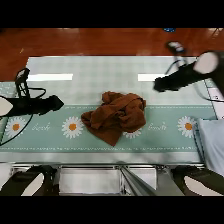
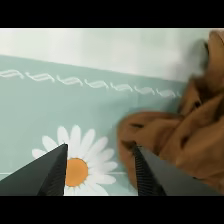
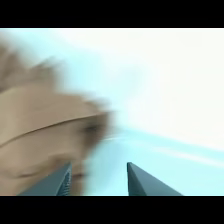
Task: Fold the shirts.
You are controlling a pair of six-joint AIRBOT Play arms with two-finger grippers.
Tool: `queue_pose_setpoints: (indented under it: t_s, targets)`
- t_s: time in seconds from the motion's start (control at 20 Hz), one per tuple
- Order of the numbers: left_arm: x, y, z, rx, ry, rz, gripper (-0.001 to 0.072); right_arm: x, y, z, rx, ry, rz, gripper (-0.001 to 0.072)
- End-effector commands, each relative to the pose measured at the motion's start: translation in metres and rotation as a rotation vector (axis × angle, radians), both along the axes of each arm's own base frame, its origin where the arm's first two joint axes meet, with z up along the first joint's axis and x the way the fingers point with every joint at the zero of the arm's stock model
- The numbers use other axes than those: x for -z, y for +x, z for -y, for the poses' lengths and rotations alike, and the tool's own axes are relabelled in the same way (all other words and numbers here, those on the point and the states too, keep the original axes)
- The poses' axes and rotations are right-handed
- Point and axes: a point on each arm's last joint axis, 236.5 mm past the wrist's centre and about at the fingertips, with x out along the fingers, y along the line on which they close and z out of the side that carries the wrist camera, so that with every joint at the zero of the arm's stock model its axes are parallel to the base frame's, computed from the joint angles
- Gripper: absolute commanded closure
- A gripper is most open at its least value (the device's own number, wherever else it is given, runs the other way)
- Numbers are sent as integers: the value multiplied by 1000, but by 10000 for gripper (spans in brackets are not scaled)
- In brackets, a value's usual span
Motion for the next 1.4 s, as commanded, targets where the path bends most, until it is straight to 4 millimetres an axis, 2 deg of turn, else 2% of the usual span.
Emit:
queue_pose_setpoints:
  t_s: [0.0,0.05,0.1,0.15,0.3,0.4,0.55,0.65,0.85,0.9,0.95,1.0,1.15,1.35]
  targets:
    - [25,-21,2,-23,-108,-180,201,-36,-15,108,291,-7,111,304]
    - [41,-37,25,30,-190,-258,201,-18,-27,119,360,46,86,304]
    - [54,-46,44,73,-257,-289,201,1,-37,118,404,120,57,304]
    - [66,-47,55,79,-299,-303,201,19,-45,107,413,216,34,304]
    - [87,-31,70,34,-385,-330,200,56,-59,65,374,409,-31,304]
    - [98,-27,77,29,-426,-358,200,73,-67,51,363,444,-61,304]
    - [116,-24,82,22,-438,-396,201,86,-77,47,353,444,-94,304]
    - [123,-20,85,7,-431,-392,200,87,-78,46,352,446,-100,304]
    - [130,-17,107,25,-410,-365,202,87,-78,45,353,449,-99,304]
    - [132,-17,112,35,-399,-358,292,87,-77,45,354,453,-101,304]
    - [134,-19,115,58,-389,-353,606,88,-77,43,357,463,-106,304]
    - [133,-20,118,95,-380,-340,688,88,-75,41,362,480,-112,304]
    - [123,-21,123,153,-396,-340,689,83,-65,29,375,577,-108,304]
    - [113,-11,126,166,-403,-312,689,75,-49,12,373,706,-96,305]
